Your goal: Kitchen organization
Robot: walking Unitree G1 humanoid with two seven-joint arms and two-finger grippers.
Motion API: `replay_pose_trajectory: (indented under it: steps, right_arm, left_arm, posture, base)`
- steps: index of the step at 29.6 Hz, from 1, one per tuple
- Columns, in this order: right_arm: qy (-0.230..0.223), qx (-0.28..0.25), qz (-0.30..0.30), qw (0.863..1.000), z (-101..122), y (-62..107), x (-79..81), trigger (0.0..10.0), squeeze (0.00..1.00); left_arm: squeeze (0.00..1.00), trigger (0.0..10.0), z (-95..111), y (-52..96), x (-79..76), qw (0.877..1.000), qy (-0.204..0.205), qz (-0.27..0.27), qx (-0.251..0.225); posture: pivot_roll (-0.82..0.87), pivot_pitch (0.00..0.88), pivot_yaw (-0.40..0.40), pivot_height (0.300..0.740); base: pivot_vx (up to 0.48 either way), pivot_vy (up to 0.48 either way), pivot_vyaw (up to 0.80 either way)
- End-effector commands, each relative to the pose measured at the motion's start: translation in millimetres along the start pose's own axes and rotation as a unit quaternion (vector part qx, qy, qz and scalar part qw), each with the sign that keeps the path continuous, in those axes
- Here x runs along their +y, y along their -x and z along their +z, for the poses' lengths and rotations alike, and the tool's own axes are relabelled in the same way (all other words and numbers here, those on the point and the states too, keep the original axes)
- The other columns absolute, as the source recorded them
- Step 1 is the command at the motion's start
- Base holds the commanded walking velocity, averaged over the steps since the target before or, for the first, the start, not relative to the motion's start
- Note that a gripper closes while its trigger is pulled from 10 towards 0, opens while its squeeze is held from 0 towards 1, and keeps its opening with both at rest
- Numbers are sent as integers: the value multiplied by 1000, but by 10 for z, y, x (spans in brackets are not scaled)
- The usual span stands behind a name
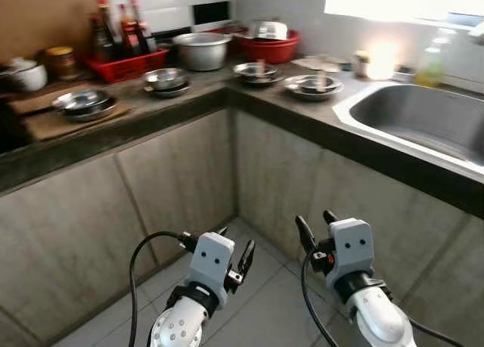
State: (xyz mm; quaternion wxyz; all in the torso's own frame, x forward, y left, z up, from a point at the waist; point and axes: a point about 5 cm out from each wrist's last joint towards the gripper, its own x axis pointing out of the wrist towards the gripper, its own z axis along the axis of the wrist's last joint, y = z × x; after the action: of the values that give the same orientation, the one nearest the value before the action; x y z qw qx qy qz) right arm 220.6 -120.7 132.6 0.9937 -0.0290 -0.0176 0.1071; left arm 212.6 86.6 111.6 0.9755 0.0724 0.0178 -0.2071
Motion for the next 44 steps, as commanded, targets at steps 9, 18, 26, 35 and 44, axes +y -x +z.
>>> replay_pose_trajectory:
  steps: [9, 18, 26, 35, 44]
  right_arm:
    - [4, -3, -3, 1000, 24, -22, -23, 10000, 0]
    - [4, -5, -1, 1000, 34, -43, -13, 10000, 0]
    - [5, -10, -1, 1000, 51, -63, -10, 10000, 0]
    - [-2, -11, -8, 1000, 61, -97, -38, 10000, 0]
    - [-5, -19, -21, 1000, 86, -122, -72, 10000, 0]
  left_arm:
    - [0, 10000, 29, -14, -5, 1000, -2, 0, -1]
    - [0, 10000, 27, -21, -3, 1000, -2, 1, 3]
    - [0, 10000, 25, -25, 2, 1000, -1, 1, 3]
    - [0, 10000, 24, -32, -1, 1000, 0, 1, 3]
    - [0, 10000, 21, -35, -2, 1000, 1, 1, 4]
  posture:
    - [52, 10, -30, 740]
    - [51, 9, -30, 740]
    - [51, 8, -30, 740]
    - [51, 7, -29, 740]
    - [53, 6, -31, 740]
  base:
    - [268, 0, 800]
    - [263, 0, 800]
    - [256, 0, 800]
    - [255, 0, 506]
    - [253, 0, 0]
